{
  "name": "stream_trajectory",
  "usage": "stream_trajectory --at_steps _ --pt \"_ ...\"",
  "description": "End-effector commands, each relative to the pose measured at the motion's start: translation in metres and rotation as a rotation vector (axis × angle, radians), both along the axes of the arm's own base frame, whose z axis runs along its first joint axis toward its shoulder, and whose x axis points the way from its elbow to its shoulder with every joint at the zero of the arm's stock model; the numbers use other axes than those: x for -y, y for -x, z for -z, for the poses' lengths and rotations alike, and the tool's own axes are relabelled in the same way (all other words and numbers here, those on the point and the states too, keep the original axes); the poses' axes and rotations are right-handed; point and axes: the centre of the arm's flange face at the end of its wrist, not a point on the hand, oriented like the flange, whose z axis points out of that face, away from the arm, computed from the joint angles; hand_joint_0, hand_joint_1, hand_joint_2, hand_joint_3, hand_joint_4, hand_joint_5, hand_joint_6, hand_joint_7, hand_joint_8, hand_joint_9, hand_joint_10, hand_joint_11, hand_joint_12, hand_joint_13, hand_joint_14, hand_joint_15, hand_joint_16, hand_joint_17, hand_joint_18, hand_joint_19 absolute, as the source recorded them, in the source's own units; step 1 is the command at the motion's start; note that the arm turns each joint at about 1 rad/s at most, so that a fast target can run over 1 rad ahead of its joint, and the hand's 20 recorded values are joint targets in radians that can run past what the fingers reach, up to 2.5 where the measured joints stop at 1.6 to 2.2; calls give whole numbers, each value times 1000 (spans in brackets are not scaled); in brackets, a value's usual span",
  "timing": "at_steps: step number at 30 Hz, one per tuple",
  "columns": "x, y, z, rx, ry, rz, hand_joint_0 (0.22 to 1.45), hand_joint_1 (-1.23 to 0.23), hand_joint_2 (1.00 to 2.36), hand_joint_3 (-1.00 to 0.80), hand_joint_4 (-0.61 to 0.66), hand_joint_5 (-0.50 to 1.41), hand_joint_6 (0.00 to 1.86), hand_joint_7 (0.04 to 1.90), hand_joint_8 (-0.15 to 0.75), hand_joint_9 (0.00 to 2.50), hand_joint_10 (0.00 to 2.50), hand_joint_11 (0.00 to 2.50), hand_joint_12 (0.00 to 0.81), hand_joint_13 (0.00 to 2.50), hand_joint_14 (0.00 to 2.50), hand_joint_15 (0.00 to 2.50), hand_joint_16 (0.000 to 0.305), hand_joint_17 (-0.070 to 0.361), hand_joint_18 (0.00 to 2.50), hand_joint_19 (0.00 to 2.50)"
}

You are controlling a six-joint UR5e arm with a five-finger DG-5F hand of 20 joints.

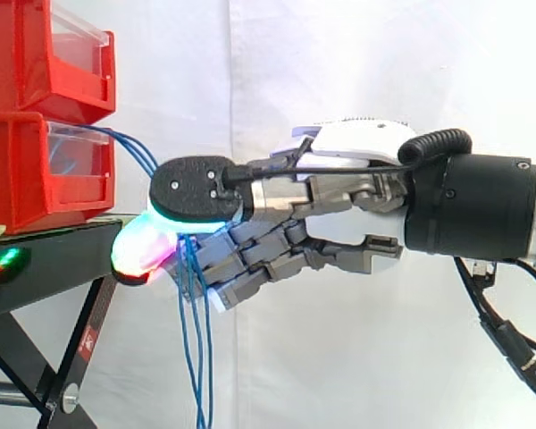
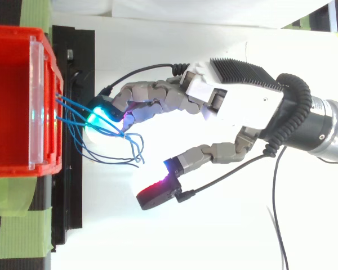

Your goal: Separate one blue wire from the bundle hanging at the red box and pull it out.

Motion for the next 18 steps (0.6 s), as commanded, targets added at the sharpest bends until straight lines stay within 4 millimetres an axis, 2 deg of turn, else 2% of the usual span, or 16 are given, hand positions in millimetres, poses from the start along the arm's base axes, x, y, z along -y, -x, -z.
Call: stream_trajectory --at_steps 1,5,14,18 --pt "2 -2 -3 38 -74 -4 585 -679 1000 -493 313 -147 503 981 325 697 10 370 392 634 14 381 52 117 581 414" --pt "5 -4 -6 85 -165 0 589 -692 1000 -500 307 -142 503 1035 326 696 11 368 392 633 14 381 52 117 585 422" --pt "7 -5 -7 103 -185 19 604 -737 1001 -485 273 -122 500 1194 330 709 10 397 392 646 15 389 52 116 614 421" --pt "10 8 8 139 -196 38 608 -741 1002 -473 254 -118 510 1230 330 715 10 398 393 651 14 396 51 115 621 419"
